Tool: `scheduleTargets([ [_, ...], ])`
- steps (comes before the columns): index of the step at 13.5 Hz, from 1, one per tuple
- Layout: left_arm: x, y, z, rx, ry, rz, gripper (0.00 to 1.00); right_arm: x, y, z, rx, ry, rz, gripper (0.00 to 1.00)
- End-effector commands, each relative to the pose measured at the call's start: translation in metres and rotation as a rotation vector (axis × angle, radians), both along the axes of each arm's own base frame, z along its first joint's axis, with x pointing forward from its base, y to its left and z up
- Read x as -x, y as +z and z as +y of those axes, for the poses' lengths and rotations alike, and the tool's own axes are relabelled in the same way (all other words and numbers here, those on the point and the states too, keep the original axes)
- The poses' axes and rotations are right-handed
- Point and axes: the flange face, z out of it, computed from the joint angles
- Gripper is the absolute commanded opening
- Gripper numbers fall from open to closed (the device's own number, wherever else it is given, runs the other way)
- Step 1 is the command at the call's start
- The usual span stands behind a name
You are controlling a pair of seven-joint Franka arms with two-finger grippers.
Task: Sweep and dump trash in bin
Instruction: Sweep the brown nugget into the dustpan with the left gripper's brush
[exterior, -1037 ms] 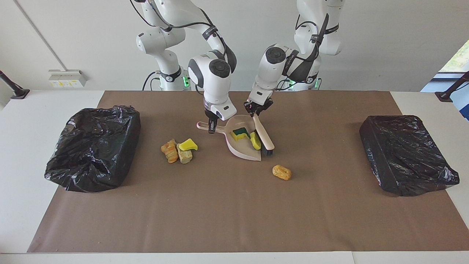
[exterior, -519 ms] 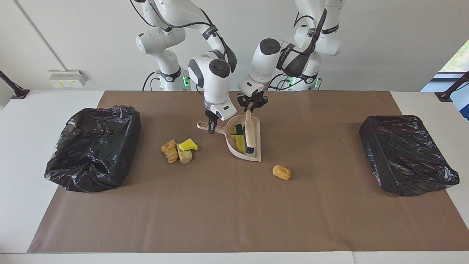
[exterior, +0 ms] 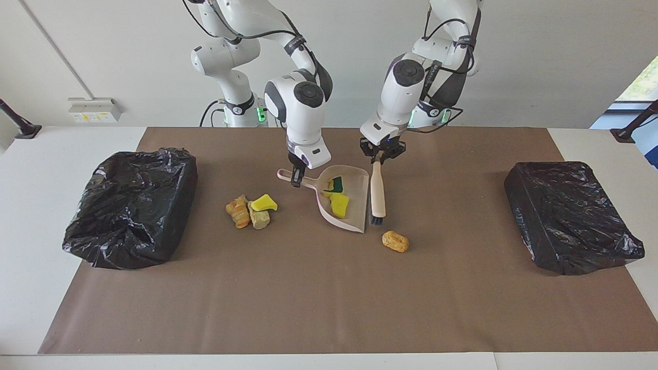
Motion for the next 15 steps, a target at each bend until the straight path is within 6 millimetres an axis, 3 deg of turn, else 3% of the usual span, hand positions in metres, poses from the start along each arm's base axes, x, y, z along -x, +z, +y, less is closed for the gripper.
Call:
scheduleTargets([
  [1,-0.041,0.001,0.041,-0.031,-0.082,-0.008,0.0,-0.014,0.004,0.005,-0.021,-0.066,-0.032,0.0],
  [4,-0.083,-0.005,0.08,-0.109,-0.177,-0.04,0.0,-0.013,0.007,0.014,-0.068,-0.2,-0.059,0.0],
  [6,-0.109,-0.026,0.091,-0.129,-0.244,-0.03,0.0,-0.012,0.004,0.014,-0.066,-0.198,-0.056,0.0],
  [8,-0.123,-0.044,0.108,-0.154,-0.288,-0.032,0.0,-0.011,-0.001,0.017,-0.063,-0.185,-0.055,0.0],
  [11,-0.118,-0.052,0.116,-0.125,-0.549,0.004,0.0,-0.007,-0.003,0.012,-0.034,-0.107,-0.031,0.0],
  [15,-0.103,-0.058,0.102,-0.055,-0.539,0.035,0.0,-0.01,-0.009,0.015,-0.046,-0.114,-0.036,0.0],
])
